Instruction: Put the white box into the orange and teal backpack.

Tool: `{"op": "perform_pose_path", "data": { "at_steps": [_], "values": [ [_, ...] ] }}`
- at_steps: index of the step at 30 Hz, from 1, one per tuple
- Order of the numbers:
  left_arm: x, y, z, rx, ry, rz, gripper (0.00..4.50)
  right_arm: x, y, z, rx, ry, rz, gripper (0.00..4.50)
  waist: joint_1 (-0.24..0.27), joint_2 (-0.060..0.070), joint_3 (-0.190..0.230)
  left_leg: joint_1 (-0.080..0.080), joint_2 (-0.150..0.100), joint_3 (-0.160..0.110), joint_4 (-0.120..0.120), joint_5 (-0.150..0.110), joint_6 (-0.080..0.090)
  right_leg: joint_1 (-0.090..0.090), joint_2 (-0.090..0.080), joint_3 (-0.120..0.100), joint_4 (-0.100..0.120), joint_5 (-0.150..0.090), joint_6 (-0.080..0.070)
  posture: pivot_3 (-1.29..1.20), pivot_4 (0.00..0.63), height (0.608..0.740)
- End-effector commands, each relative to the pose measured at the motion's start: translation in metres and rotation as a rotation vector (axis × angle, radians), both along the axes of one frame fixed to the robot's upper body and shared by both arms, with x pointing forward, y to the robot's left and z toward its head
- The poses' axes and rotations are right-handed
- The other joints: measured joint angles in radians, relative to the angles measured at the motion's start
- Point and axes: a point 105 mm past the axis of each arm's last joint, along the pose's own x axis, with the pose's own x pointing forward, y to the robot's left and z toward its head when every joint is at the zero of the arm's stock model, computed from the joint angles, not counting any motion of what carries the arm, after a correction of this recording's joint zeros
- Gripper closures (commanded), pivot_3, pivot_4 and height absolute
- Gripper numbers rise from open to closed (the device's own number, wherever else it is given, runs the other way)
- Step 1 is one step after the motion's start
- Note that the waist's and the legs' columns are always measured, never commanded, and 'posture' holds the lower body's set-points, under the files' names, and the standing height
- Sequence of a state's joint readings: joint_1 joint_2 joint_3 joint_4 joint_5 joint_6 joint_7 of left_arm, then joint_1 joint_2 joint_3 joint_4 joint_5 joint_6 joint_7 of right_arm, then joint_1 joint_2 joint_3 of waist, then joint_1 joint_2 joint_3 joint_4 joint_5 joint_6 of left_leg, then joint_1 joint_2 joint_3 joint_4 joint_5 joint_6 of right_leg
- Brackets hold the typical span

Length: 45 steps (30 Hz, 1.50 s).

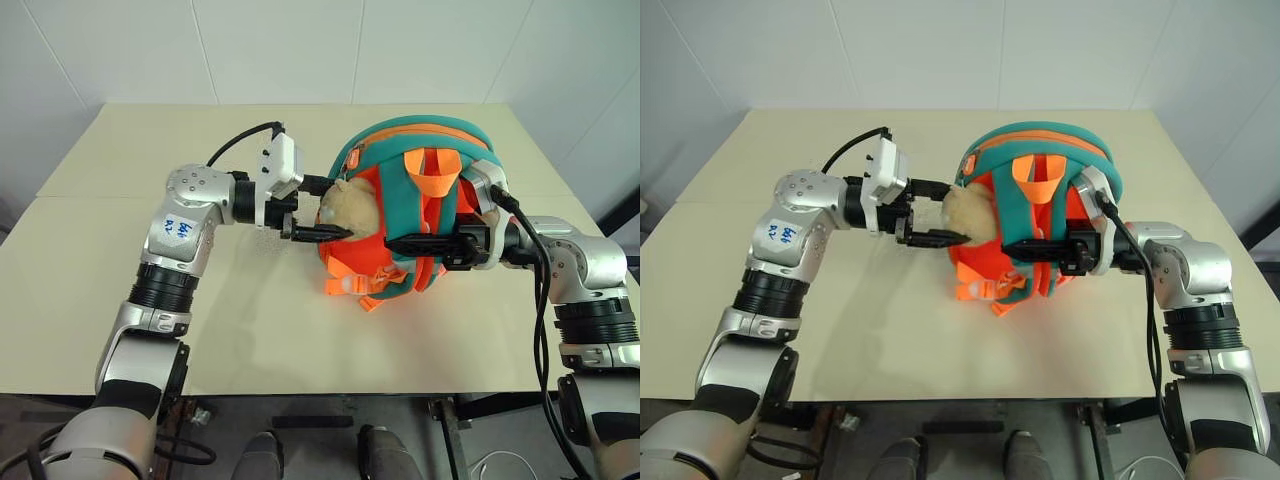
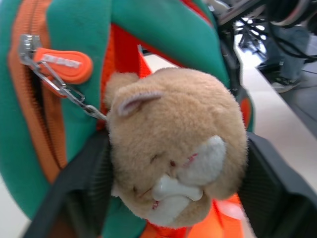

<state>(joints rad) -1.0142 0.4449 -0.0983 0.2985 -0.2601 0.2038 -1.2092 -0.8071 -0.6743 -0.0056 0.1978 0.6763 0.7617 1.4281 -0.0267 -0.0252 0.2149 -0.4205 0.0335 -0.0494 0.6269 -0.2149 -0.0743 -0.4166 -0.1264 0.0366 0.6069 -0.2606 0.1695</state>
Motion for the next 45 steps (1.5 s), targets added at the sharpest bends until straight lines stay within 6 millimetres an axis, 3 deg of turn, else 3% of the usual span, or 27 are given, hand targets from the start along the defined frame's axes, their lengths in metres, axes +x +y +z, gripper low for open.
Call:
{"op": "perform_pose_path", "data": {
  "at_steps": [1, 4, 8, 11, 14, 18, 25, 30, 35, 39, 41, 43, 44, 45],
  "values": [
    [0.002, 0.008, 0.025, -0.014, -0.083, 0.035, 2.46, -0.004, -0.001, 0.011, 0.022, -0.055, 0.007, 4.5, -0.001, 0.0, 0.0, 0.0, 0.0, 0.0, 0.0, 0.0, 0.0, 0.0, 0.0, 0.0, 0.0, 0.0, 0.0, 0.0, 0.15, 0.74],
    [-0.003, 0.015, 0.032, -0.003, -0.081, 0.018, 3.08, -0.004, -0.001, 0.011, 0.023, -0.055, 0.007, 4.5, -0.003, 0.0, 0.0, 0.0, 0.0, 0.0, 0.0, 0.0, 0.0, 0.0, 0.0, 0.0, 0.0, 0.0, 0.0, 0.0, 0.15, 0.74],
    [-0.011, 0.041, 0.05, 0.025, -0.065, 0.014, 3.59, -0.004, 0.0, 0.01, 0.026, -0.055, 0.007, 4.5, -0.007, 0.0, 0.0, 0.0, 0.0, 0.0, -0.001, 0.0, 0.0, 0.0, 0.0, 0.0, 0.0, 0.0, 0.0, 0.0, 0.15, 0.74],
    [-0.003, 0.067, 0.055, 0.063, -0.059, 0.109, 3.59, -0.005, -0.001, 0.01, 0.027, -0.054, 0.004, 4.5, -0.004, 0.0, 0.0, 0.0, 0.0, 0.0, -0.002, 0.0, 0.0, 0.0, 0.0, 0.0, -0.001, 0.0, 0.0, 0.0, 0.15, 0.74],
    [0.003, 0.092, 0.046, 0.116, -0.028, 0.189, 3.59, -0.006, -0.003, 0.009, 0.03, -0.054, -0.006, 4.5, -0.006, 0.0, 0.0, 0.001, 0.0, 0.0, -0.003, 0.0, 0.0, 0.0, 0.0, 0.0, -0.001, 0.0, 0.0, 0.0, 0.15, 0.74],
    [0.02, 0.11, 0.025, 0.158, 0.011, 0.288, 3.59, -0.008, -0.004, 0.007, 0.034, -0.052, -0.016, 4.5, -0.003, 0.0, 0.0, 0.001, 0.0, 0.0, -0.004, 0.0, 0.0, 0.0, 0.001, 0.0, -0.001, -0.001, -0.001, 0.0, 0.15, 0.74],
    [0.058, 0.094, -0.034, 0.15, 0.095, 0.362, 3.59, -0.012, -0.001, 0.006, 0.045, -0.046, -0.021, 4.5, 0.0, 0.0, 0.0, 0.001, 0.0, 0.0, -0.002, 0.0, 0.0, 0.0, 0.001, 0.0, 0.0, 0.0, 0.0, 0.0, 0.15, 0.74],
    [0.06, 0.071, -0.087, 0.217, 0.152, 0.319, 3.59, -0.016, -0.002, 0.005, 0.053, -0.037, -0.034, 4.5, 0.0, 0.0, 0.0, 0.0, 0.0, 0.0, -0.002, 0.0, 0.0, 0.0, 0.001, 0.0, -0.001, 0.0, 0.0, 0.0, 0.15, 0.74],
    [0.052, 0.057, -0.125, 0.238, 0.207, 0.277, 3.59, -0.019, -0.001, 0.002, 0.073, -0.023, -0.06, 4.5, 0.008, 0.0, 0.0, 0.0, 0.0, 0.0, -0.001, 0.0, 0.0, 0.001, 0.0, 0.0, -0.001, 0.0, 0.0, 0.0, 0.15, 0.74],
    [0.042, 0.073, -0.138, 0.272, 0.247, 0.277, 3.59, -0.016, 0.0, -0.021, -0.029, -0.005, -0.117, 4.5, 0.023, 0.0, -0.001, 0.003, 0.0, -0.001, 0.0, -0.001, 0.0, 0.004, 0.001, 0.0, -0.002, 0.0, 0.0, 0.0, 0.15, 0.74],
    [0.04, 0.084, -0.134, 0.259, 0.243, 0.299, 3.59, -0.014, 0.0, -0.033, -0.094, -0.045, -0.149, 4.5, 0.023, -0.001, -0.001, 0.004, 0.0, -0.001, -0.001, -0.001, 0.0, 0.005, 0.001, 0.0, -0.002, 0.0, 0.0, 0.0, 0.15, 0.74],
    [0.036, 0.098, -0.125, 0.231, 0.227, 0.326, 3.0, -0.009, -0.001, -0.036, -0.103, -0.122, -0.195, 4.5, 0.016, -0.001, -0.001, 0.006, 0.0, 0.0, -0.001, -0.001, 0.0, 0.006, 0.0, 0.0, -0.003, 0.0, 0.0, 0.0, 0.15, 0.74],
    [0.033, 0.102, -0.121, 0.225, 0.218, 0.332, 2.77, -0.008, -0.002, -0.037, -0.098, -0.142, -0.208, 3.86, 0.007, -0.001, -0.001, 0.008, 0.0, 0.001, -0.003, -0.001, 0.0, 0.007, 0.0, 0.0, -0.003, 0.0, -0.001, 0.0, 0.15, 0.74],
    [0.028, 0.108, -0.117, 0.221, 0.215, 0.332, 2.39, -0.008, -0.004, -0.037, -0.099, -0.16, -0.213, 3.51, -0.002, -0.001, -0.001, 0.01, 0.0, 0.001, -0.005, -0.001, -0.001, 0.008, 0.0, 0.0, -0.003, 0.0, -0.001, 0.0, 0.15, 0.74]
  ]
}}
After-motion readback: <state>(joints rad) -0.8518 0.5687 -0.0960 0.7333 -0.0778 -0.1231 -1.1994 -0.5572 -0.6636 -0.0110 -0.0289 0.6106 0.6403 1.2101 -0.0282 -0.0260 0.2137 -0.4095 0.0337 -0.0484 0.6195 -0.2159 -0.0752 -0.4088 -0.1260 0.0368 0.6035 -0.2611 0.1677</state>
